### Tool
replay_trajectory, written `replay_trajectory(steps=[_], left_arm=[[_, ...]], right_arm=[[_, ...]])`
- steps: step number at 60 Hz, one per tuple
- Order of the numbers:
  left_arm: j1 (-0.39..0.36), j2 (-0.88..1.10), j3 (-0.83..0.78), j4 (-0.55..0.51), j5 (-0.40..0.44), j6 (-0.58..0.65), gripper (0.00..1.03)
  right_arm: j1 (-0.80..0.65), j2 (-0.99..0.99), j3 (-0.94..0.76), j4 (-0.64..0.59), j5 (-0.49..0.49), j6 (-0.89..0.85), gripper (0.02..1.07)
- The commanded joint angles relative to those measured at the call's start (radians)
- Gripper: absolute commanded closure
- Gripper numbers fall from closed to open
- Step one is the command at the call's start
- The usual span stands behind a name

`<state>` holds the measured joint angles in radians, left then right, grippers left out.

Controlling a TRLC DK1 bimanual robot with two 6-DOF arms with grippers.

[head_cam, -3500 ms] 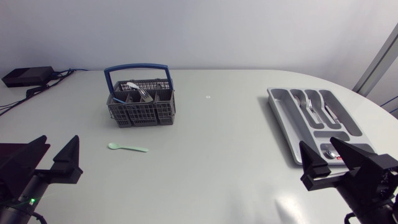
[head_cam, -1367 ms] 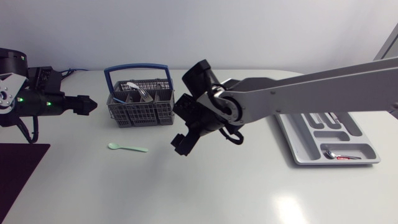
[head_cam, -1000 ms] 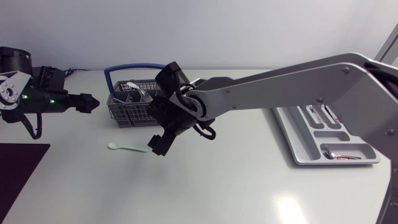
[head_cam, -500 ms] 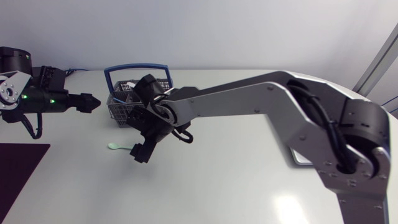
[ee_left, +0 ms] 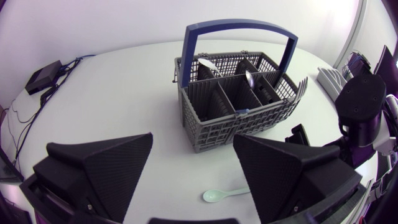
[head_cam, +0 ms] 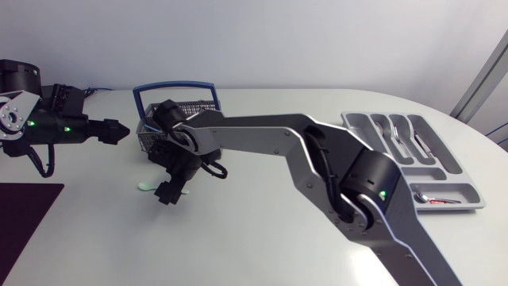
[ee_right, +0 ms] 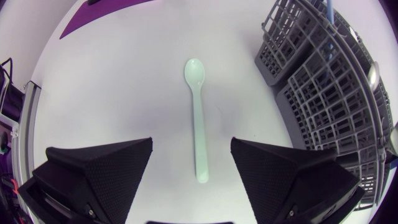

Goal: Unload the cutlery basket into the drawer organizer.

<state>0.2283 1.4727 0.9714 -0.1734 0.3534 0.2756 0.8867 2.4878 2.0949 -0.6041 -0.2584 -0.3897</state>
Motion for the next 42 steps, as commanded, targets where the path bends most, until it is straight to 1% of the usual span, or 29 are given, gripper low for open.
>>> replay_trajectory(steps=[1, 3, 8, 10, 17, 22, 29, 34, 38, 39, 42], left_arm=[[0.002, -0.015, -0.022, 0.014, 0.012, 0.036, 0.12], [0.003, -0.018, -0.025, 0.012, 0.012, 0.039, 0.12], [0.003, -0.022, -0.030, 0.014, 0.012, 0.042, 0.12], [0.003, -0.022, -0.030, 0.014, 0.012, 0.043, 0.12], [0.003, -0.025, -0.036, 0.014, 0.012, 0.048, 0.12], [0.003, -0.026, -0.040, 0.015, 0.012, 0.048, 0.12], [0.003, -0.028, -0.043, 0.015, 0.012, 0.051, 0.12], [0.003, -0.029, -0.043, 0.015, 0.012, 0.051, 0.12], [0.003, -0.032, -0.046, 0.015, 0.013, 0.053, 0.12], [0.003, -0.034, -0.048, 0.015, 0.013, 0.053, 0.12], [0.003, -0.035, -0.051, 0.015, 0.013, 0.053, 0.12]], right_arm=[[0.014, 0.071, 0.067, -0.039, -0.001, 0.014, 0.21], [0.017, 0.082, 0.082, -0.048, -0.001, 0.014, 0.22], [0.021, 0.102, 0.113, -0.060, 0.001, 0.014, 0.31], [0.021, 0.106, 0.119, -0.066, 0.002, 0.014, 0.31], [0.023, 0.145, 0.175, -0.103, 0.002, 0.015, 0.45], [0.023, 0.166, 0.206, -0.126, 0.002, 0.015, 0.50], [0.020, 0.201, 0.260, -0.168, 0.002, 0.015, 0.66], [0.018, 0.223, 0.294, -0.204, 0.002, 0.012, 0.83], [0.018, 0.238, 0.313, -0.237, 0.002, 0.008, 0.85], [0.018, 0.247, 0.327, -0.252, 0.001, 0.006, 0.89], [0.018, 0.260, 0.343, -0.276, -0.001, 0.005, 0.91]])
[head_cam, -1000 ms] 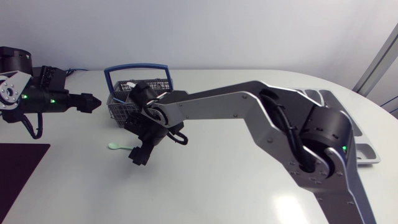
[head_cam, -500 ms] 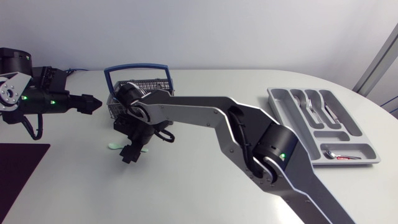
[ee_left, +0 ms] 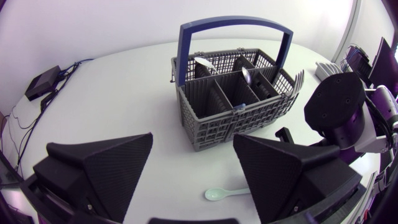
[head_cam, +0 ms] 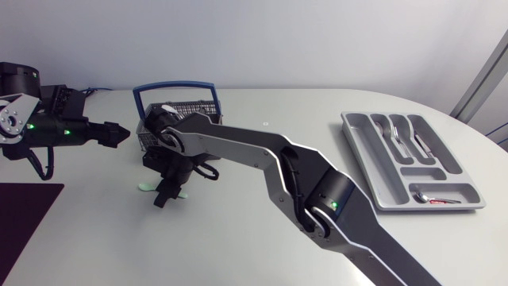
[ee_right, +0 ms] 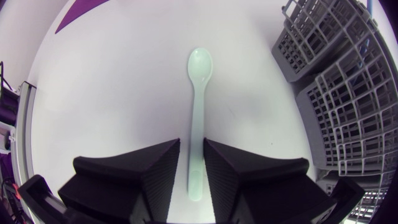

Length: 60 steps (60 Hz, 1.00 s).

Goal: Unload the cutlery basket into the drawer organizer.

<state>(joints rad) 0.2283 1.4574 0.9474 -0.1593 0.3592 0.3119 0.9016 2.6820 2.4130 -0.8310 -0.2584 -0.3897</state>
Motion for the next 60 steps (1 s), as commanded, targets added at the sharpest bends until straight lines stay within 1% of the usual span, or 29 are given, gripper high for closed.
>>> replay_trajectory(steps=[1, 2, 7, 14, 21, 30, 38, 39, 51, 60], left_arm=[[0.003, -0.020, -0.027, 0.001, 0.007, 0.018, 0.12], [0.003, -0.020, -0.029, 0.001, 0.007, 0.018, 0.12], [0.003, -0.025, -0.032, 0.001, 0.007, 0.018, 0.12], [0.003, -0.032, -0.033, 0.001, 0.011, 0.018, 0.12], [0.002, -0.038, -0.036, 0.001, 0.012, 0.018, 0.12], [-0.003, -0.043, -0.036, 0.001, 0.012, 0.019, 0.12], [-0.014, -0.046, -0.030, 0.001, 0.012, 0.018, 0.12], [-0.018, -0.045, -0.024, 0.001, 0.012, 0.016, 0.12], [-0.072, -0.005, 0.024, 0.024, 0.012, 0.003, 0.12], [-0.069, 0.061, 0.106, 0.053, 0.012, -0.005, 0.13]], right_arm=[[0.003, 0.067, 0.026, -0.054, -0.002, 0.005, 0.93], [0.003, 0.067, 0.024, -0.057, -0.004, 0.003, 0.95], [0.003, 0.065, 0.014, -0.079, -0.004, -0.003, 0.96], [-0.004, 0.015, -0.078, -0.069, -0.004, -0.017, 0.96], [-0.006, -0.079, -0.246, -0.008, -0.004, -0.031, 0.96], [-0.013, -0.266, -0.531, 0.081, -0.004, -0.071, 0.96], [-0.046, -0.444, -0.753, 0.133, -0.004, -0.121, 0.96], [-0.061, -0.491, -0.808, 0.135, -0.004, -0.140, 0.96], [-0.142, -0.708, -1.065, 0.148, -0.010, -0.219, 0.96], [-0.250, -0.892, -1.232, 0.128, -0.013, -0.290, 0.96]])
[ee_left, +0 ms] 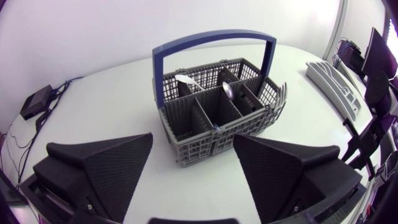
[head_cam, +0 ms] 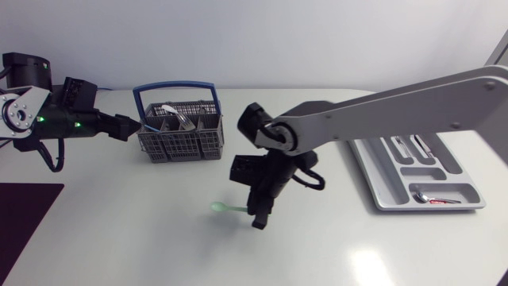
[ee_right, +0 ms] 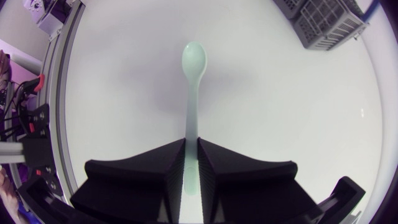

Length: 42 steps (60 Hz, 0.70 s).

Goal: Unload the cutlery basket into the drawer organizer.

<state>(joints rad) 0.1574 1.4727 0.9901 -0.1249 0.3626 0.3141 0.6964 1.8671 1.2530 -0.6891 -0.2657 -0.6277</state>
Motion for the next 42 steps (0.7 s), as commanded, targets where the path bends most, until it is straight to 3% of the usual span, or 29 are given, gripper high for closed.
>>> replay_trajectory(steps=[1, 15, 27, 31, 42], left_arm=[[0.004, 0.051, 0.068, 0.022, 0.009, -0.007, 0.13], [-0.013, 0.186, 0.185, 0.107, 0.006, -0.029, 0.20], [-0.059, 0.281, 0.214, 0.225, -0.079, -0.047, 0.27], [-0.082, 0.302, 0.220, 0.254, -0.097, -0.044, 0.43], [-0.105, 0.334, 0.234, 0.284, -0.136, -0.047, 0.74]], right_arm=[[-0.055, -0.092, -0.084, -0.020, -0.007, -0.061, 0.96], [-0.255, -0.284, -0.201, -0.136, -0.010, -0.190, 0.96], [-0.400, -0.373, -0.214, -0.213, -0.013, -0.293, 0.96], [-0.485, -0.384, -0.201, -0.251, -0.023, -0.360, 0.96], [-0.673, -0.373, -0.142, -0.400, -0.063, -0.543, 0.96]])
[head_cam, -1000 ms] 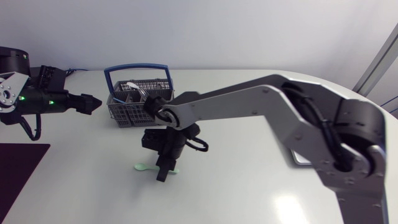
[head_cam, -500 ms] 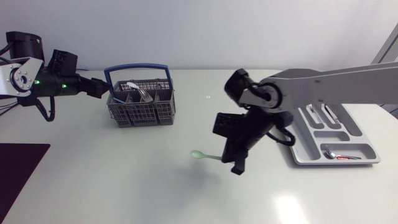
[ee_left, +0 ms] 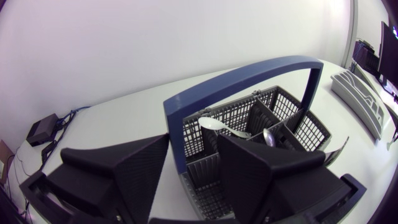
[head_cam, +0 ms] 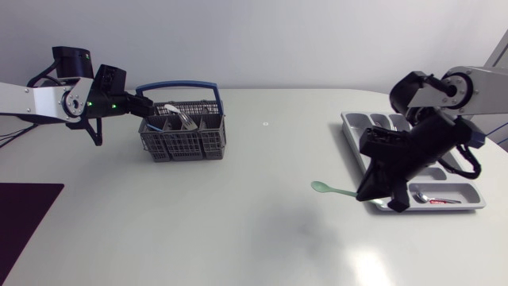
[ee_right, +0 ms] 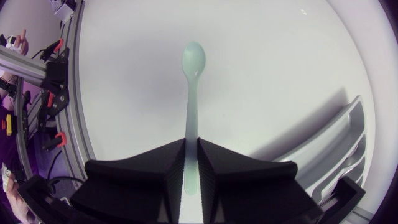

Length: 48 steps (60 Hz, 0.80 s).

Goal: Unload the cutlery basket into the drawer organizer.

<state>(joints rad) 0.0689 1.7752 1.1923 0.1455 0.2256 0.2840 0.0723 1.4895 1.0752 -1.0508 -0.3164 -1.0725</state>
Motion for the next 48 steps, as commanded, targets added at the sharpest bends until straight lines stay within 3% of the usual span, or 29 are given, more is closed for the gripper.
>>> replay_trajectory(steps=[1, 6, 33, 43, 48], left_arm=[[-0.017, 0.035, 0.033, 0.014, 0.000, -0.019, 0.81], [-0.020, 0.033, 0.029, 0.014, 0.000, -0.023, 1.00], [-0.083, -0.114, -0.126, -0.001, -0.003, -0.008, 1.00], [-0.109, -0.209, -0.217, -0.017, -0.038, -0.011, 1.00], [-0.150, -0.247, -0.257, -0.030, -0.103, -0.016, 1.00]], right_arm=[[-0.072, 0.005, 0.037, -0.044, -0.012, -0.116, 0.96], [-0.161, 0.012, 0.051, -0.060, -0.012, -0.201, 0.96], [-0.523, 0.195, 0.173, -0.132, -0.006, -0.572, 0.97], [-0.655, 0.301, 0.243, -0.141, 0.011, -0.715, 0.98], [-0.701, 0.338, 0.272, -0.137, 0.023, -0.779, 0.98]])
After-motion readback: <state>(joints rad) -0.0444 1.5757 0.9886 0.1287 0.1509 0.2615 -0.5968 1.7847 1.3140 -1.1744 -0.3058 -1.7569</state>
